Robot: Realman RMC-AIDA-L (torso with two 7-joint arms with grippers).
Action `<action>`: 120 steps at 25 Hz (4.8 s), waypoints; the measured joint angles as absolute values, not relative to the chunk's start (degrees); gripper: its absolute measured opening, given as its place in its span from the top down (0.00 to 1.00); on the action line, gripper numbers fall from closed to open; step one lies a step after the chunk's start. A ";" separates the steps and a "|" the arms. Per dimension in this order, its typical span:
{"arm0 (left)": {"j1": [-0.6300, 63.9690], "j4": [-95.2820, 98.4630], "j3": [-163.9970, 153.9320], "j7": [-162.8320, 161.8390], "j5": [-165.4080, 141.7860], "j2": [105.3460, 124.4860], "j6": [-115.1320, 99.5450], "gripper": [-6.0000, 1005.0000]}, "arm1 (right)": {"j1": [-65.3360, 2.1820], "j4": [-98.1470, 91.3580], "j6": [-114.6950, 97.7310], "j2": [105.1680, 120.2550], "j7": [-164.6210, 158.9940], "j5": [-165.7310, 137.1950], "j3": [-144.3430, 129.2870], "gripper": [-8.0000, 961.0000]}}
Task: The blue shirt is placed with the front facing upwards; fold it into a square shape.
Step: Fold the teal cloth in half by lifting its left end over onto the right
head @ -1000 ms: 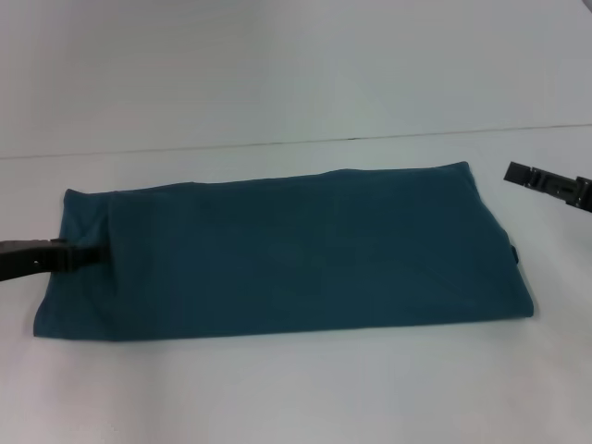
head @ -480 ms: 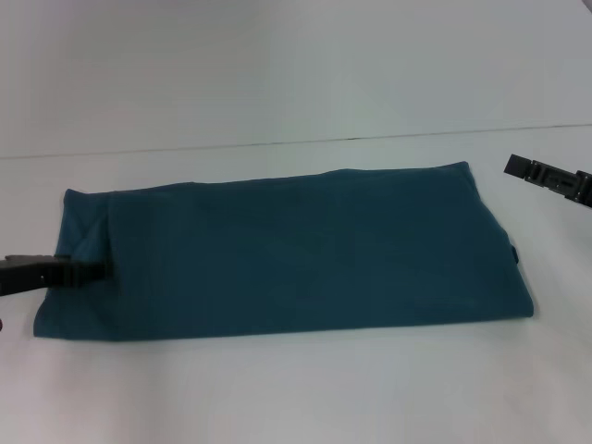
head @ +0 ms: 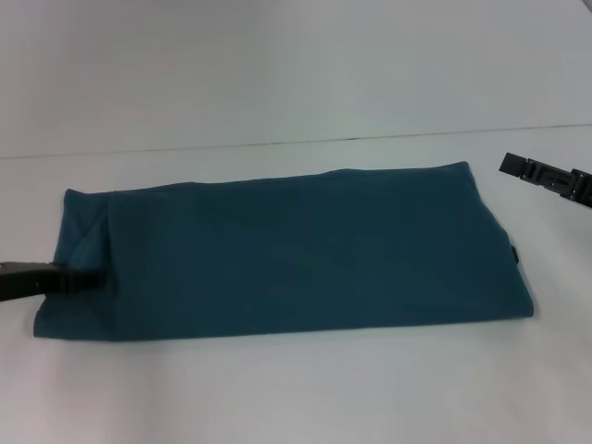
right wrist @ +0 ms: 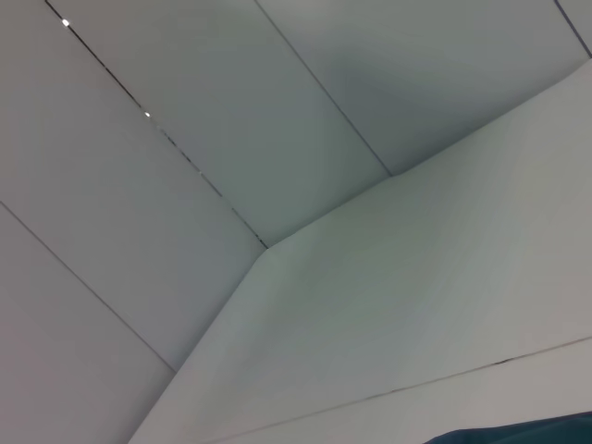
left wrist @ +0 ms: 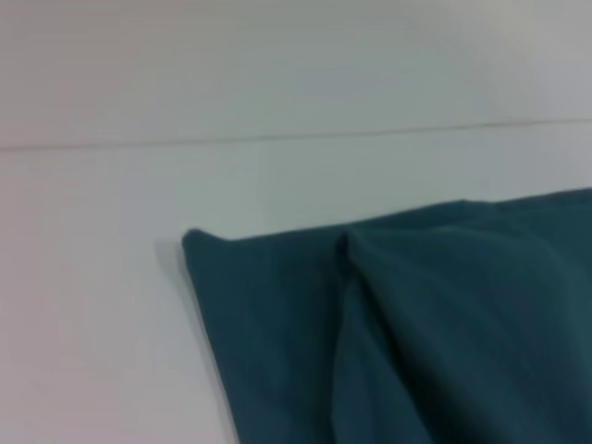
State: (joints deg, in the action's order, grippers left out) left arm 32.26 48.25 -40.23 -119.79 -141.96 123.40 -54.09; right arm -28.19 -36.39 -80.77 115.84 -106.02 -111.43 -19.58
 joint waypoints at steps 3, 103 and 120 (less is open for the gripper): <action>32.09 50.31 -40.12 -119.86 -141.62 123.43 -54.96 0.31 | -28.21 -36.35 -80.76 115.84 -106.02 -111.43 -19.53 0.22; 42.82 47.81 -42.11 -141.31 -159.58 120.08 -61.41 0.31 | -29.10 -36.30 -81.52 116.02 -106.58 -111.09 -19.58 0.22; 42.70 50.32 -42.40 -140.97 -159.60 120.18 -65.84 0.31 | -29.12 -36.30 -81.14 116.01 -106.61 -111.09 -19.72 0.22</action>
State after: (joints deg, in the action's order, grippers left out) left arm 42.70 50.32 -42.40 -140.97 -159.60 120.18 -65.84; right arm -29.12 -36.30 -81.14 116.01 -106.61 -111.09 -19.72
